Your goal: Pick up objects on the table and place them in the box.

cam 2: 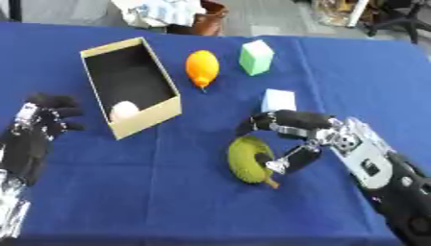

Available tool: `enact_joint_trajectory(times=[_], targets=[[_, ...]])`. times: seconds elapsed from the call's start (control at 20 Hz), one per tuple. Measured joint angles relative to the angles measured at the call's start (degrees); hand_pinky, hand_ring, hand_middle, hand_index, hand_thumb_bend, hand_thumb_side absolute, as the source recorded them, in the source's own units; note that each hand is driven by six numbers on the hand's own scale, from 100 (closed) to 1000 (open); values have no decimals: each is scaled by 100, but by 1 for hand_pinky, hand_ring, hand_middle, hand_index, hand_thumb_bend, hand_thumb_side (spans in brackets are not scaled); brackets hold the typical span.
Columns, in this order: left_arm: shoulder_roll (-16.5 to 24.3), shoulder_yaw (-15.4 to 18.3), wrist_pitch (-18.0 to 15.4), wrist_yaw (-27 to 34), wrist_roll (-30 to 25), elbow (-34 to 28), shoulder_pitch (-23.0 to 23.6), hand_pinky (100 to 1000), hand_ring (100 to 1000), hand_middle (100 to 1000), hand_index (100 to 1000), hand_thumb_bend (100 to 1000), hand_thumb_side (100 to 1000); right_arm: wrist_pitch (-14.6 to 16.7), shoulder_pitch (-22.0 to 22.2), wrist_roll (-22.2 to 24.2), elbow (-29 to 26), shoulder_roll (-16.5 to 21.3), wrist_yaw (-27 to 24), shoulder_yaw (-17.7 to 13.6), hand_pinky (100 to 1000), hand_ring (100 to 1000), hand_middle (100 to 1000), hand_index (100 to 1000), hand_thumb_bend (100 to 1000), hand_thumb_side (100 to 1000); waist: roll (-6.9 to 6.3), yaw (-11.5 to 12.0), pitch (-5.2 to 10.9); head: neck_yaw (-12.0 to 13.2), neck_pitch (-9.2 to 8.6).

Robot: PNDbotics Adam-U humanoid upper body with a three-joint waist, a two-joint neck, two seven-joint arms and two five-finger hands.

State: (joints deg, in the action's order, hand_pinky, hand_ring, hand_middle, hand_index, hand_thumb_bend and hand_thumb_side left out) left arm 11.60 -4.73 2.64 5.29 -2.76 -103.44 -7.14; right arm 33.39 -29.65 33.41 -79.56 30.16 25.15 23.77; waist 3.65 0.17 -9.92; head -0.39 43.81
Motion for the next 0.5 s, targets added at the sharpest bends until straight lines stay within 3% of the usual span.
enact_joint_trajectory(times=[0.5], targets=[[24, -29, -7, 0, -11, 1, 0, 637, 723, 674, 751, 100, 922, 1, 2, -1, -48, 37, 494, 153, 850, 893, 874, 757, 100, 130, 13, 14, 6, 0, 0]])
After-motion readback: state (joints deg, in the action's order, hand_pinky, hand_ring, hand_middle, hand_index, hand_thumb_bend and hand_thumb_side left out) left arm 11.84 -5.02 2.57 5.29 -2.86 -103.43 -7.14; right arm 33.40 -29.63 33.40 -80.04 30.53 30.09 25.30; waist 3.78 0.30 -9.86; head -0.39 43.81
